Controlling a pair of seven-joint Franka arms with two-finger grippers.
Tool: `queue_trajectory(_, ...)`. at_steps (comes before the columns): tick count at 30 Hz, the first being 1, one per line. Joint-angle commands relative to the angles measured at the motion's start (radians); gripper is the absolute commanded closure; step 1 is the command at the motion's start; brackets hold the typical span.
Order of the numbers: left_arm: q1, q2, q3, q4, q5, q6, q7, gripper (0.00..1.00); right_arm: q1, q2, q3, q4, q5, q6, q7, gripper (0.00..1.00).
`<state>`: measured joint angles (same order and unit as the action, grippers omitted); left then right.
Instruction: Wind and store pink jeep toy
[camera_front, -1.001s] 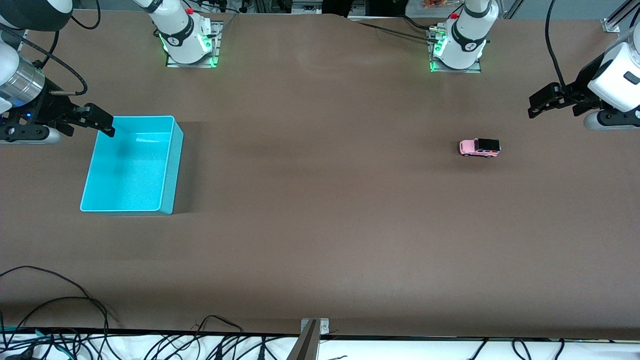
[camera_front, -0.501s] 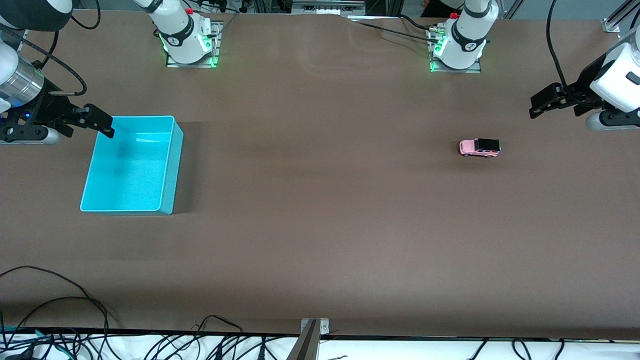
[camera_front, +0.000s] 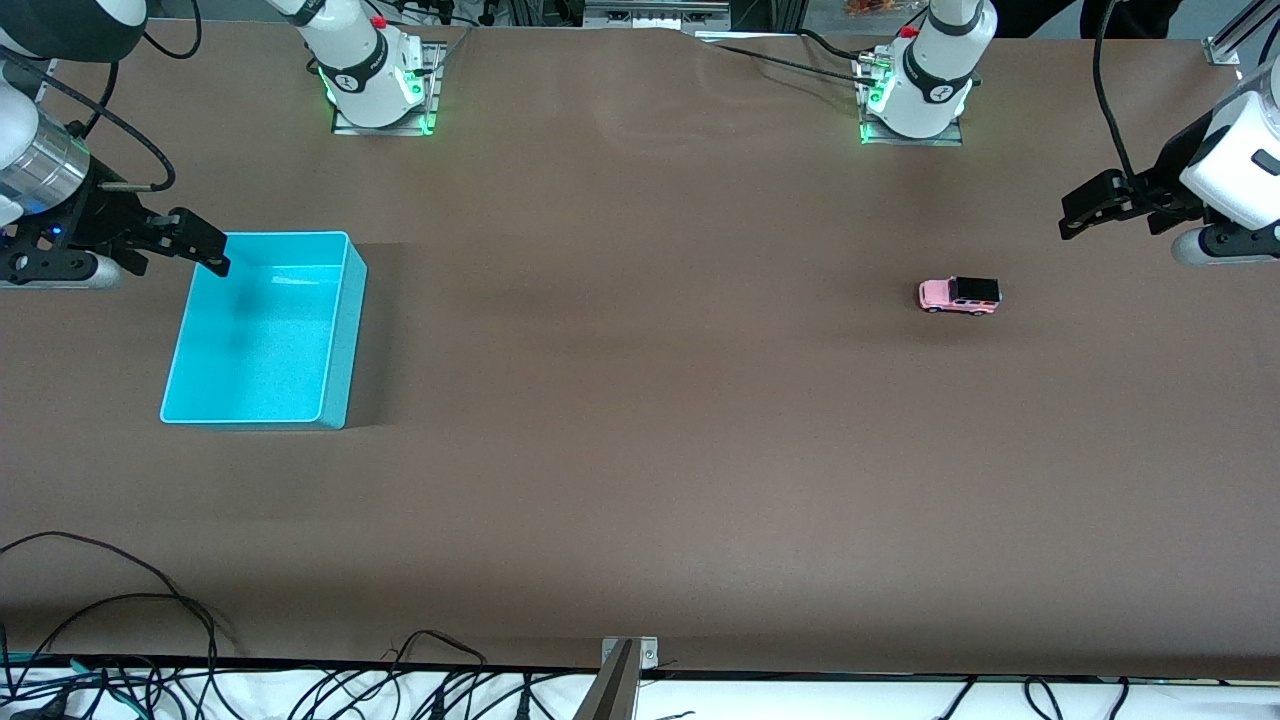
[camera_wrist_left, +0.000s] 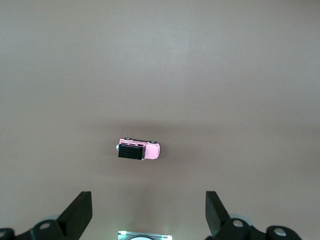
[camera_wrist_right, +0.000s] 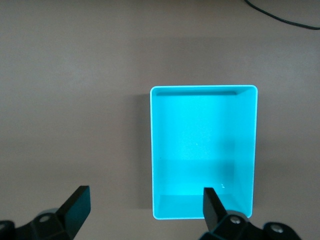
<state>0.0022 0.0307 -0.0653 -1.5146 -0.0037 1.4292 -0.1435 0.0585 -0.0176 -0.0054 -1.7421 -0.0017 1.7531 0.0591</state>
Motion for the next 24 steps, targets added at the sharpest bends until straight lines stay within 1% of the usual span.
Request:
queue_trajectory(1, 0.004, 0.009, -0.002, 0.025, 0.007, -0.016, -0.002, 0.0, -0.002, 0.001, 0.001, 0.01, 0.017, 0.002, 0.004, 0.0)
queue_trajectory(7, 0.016, 0.017, -0.001, 0.016, 0.005, -0.012, -0.001, 0.0, -0.002, 0.001, 0.002, 0.01, 0.017, -0.001, 0.004, 0.0)
queue_trajectory(9, 0.034, 0.018, 0.002, 0.007, 0.004, 0.01, -0.002, 0.0, -0.002, 0.001, 0.002, 0.01, 0.017, 0.0, 0.004, 0.0)
queue_trajectory(12, 0.087, 0.006, 0.002, -0.062, -0.007, 0.082, 0.001, 0.0, -0.002, 0.001, 0.002, 0.009, 0.017, -0.001, 0.004, 0.0)
queue_trajectory(15, 0.094, -0.015, 0.002, -0.122, -0.001, 0.138, 0.007, 0.0, -0.002, 0.001, 0.002, 0.009, 0.019, -0.001, 0.004, 0.0)
queue_trajectory(17, 0.084, -0.025, 0.002, -0.159, 0.002, 0.148, 0.01, 0.0, -0.002, -0.001, 0.002, 0.01, 0.017, 0.0, 0.004, 0.0)
queue_trajectory(21, 0.073, -0.035, -0.001, -0.203, 0.033, 0.148, 0.007, 0.0, -0.002, 0.001, 0.002, 0.009, 0.017, -0.001, 0.004, 0.0)
queue_trajectory(24, 0.073, -0.045, -0.001, -0.217, 0.054, 0.163, 0.009, 0.0, -0.002, 0.001, 0.002, 0.009, 0.019, -0.001, 0.004, 0.0)
